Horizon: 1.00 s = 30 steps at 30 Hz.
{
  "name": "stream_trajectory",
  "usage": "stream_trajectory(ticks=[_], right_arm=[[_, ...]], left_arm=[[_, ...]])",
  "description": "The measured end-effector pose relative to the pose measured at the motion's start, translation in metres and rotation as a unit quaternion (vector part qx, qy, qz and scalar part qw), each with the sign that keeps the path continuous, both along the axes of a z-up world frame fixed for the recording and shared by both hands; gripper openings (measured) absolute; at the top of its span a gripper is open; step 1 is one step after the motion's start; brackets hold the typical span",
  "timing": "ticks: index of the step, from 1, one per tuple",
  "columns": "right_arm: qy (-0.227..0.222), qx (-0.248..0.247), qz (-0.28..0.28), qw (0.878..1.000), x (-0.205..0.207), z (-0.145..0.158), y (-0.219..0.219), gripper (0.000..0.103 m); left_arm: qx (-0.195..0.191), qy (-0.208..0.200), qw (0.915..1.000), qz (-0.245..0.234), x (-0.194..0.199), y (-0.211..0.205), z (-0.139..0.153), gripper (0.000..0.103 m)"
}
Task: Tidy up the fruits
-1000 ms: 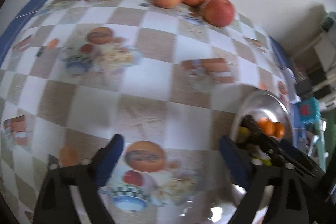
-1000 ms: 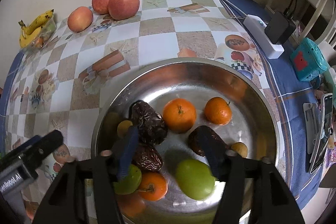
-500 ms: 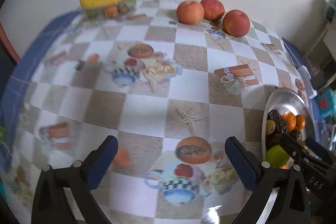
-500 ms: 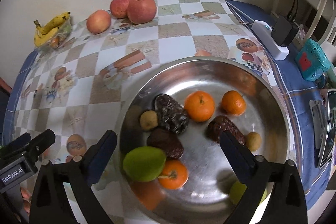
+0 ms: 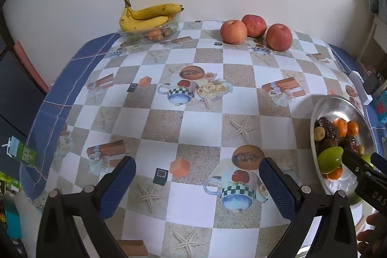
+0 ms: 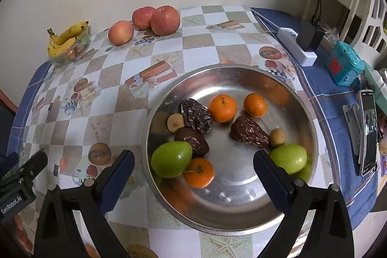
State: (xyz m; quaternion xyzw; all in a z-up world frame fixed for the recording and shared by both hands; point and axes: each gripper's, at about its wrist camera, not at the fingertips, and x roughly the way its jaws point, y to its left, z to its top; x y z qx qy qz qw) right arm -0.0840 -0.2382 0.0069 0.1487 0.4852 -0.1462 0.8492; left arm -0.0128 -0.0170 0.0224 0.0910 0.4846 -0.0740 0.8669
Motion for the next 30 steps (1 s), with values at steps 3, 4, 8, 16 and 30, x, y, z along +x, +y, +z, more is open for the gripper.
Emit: stream_trajectory(ticks=[3,4,8,16,30], right_arm=[[0.002,-0.003,0.000,1.000,0.000,0.000,-0.001,0.099],[0.003,-0.003,0.001,1.000,0.001,-0.001,-0.001,0.099],[0.005,-0.004,0.006,1.000,0.001,-0.002,0.001,0.099],[0.011,-0.010,0.014,1.000,0.004,-0.003,0.004,0.099],[0.019,-0.015,0.011,1.000,0.004,-0.006,0.002,0.099]], left_arm=[[-0.003,0.015,0.9999,-0.002,0.001,0.000,-0.005,0.103],[-0.003,0.017,0.9999,-0.002,0.001,0.000,-0.005,0.103],[0.000,0.018,0.9998,-0.003,0.000,-0.001,-0.006,0.103],[-0.004,0.033,0.9994,-0.002,0.003,0.000,-0.010,0.103],[0.002,0.037,0.9993,-0.002,0.004,0.001,-0.012,0.103]])
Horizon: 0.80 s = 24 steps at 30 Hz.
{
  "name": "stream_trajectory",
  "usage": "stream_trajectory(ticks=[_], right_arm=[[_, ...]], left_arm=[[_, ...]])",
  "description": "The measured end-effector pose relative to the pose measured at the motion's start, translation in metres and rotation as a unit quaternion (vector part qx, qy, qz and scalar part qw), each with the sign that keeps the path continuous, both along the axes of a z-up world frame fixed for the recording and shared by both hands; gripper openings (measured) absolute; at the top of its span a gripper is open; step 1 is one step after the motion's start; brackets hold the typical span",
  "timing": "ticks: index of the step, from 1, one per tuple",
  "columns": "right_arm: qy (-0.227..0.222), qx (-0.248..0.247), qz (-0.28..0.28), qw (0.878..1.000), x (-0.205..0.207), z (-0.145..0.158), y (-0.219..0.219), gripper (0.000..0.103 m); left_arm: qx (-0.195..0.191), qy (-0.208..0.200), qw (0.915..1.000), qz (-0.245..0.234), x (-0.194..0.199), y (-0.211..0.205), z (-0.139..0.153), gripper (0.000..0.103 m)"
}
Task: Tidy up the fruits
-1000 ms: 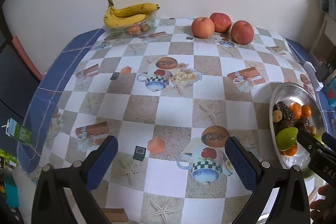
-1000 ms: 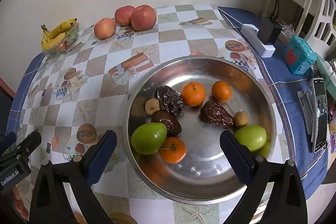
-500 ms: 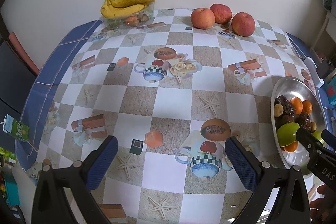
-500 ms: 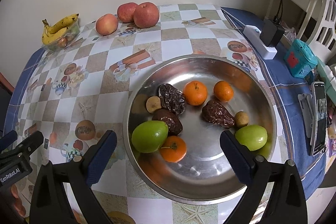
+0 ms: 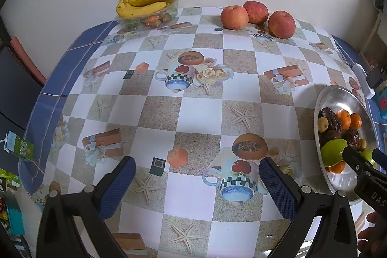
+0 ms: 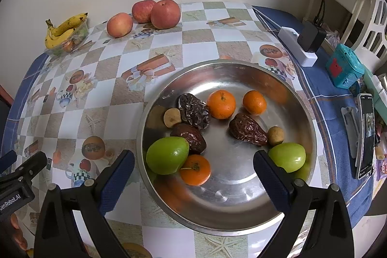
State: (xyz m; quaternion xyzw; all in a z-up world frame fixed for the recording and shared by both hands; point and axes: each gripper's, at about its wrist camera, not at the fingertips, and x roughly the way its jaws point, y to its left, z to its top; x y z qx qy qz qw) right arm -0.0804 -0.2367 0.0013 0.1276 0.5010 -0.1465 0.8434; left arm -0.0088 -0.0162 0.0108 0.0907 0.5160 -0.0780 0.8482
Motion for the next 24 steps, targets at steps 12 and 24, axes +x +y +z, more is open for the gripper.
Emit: stream_trajectory(ticks=[12,24], right_arm=[[0.006,-0.006,0.005,1.000,0.0012,-0.0015,0.0019,0.099],[0.008,-0.006,0.004,1.000,0.0012,-0.0018,0.0020,0.099]], left_arm=[[-0.001,0.002,1.0000,-0.002,0.0009,0.0007,-0.0002,0.103],[-0.002,0.004,1.0000,0.003,0.0001,0.0007,-0.0013,0.103]])
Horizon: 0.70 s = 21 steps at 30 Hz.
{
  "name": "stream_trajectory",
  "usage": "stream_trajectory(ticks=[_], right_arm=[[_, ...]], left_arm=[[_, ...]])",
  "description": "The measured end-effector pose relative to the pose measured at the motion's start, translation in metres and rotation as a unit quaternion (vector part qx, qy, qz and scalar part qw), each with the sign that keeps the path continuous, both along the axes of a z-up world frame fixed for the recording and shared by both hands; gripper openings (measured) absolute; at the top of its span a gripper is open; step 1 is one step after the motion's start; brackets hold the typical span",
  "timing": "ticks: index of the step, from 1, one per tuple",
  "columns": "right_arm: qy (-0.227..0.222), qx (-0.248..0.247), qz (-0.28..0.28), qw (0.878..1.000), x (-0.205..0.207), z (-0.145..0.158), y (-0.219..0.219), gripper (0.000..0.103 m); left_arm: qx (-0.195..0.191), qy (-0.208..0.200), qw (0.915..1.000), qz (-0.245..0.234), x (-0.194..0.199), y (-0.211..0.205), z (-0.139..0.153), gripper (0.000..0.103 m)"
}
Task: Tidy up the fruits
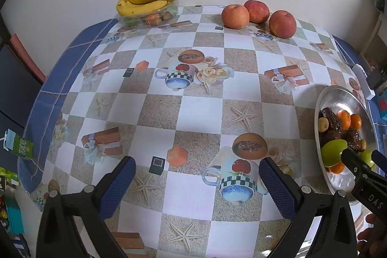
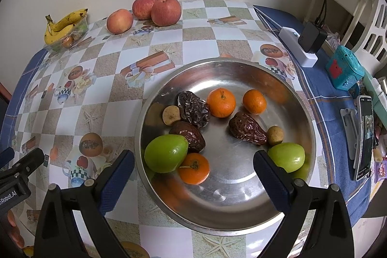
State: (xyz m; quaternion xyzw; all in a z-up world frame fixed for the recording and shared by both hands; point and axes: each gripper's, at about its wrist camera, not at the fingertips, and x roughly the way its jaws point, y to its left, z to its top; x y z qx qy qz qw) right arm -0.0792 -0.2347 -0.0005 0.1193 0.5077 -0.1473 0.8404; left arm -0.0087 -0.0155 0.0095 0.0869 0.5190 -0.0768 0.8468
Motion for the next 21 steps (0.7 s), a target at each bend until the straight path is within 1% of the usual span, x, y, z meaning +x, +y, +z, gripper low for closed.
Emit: stream_trajectory(ticks=[7,17,21], right_arm=[[0.002,0.000,-0.001,1.000,0.0003,-0.0009,-0.0011,0.099],[0.005,0.002,-0.005,1.000,0.0000,-0.0026,-0.0035,0.099],[0.006,0.003,-0.005,1.000,-0.0001,-0.0033,-0.0048,0.099]], left_arm=[[0.002,0.000,1.0000,-0.001,0.0012,0.0010,0.0002,0.103],[0.008,0.010,0.9998,0.012,0.0005,0.0033,-0.0036,0.103],[0.008,0.005,0.9999,0.013,0.0001,0.0033,-0.0015,0.103]])
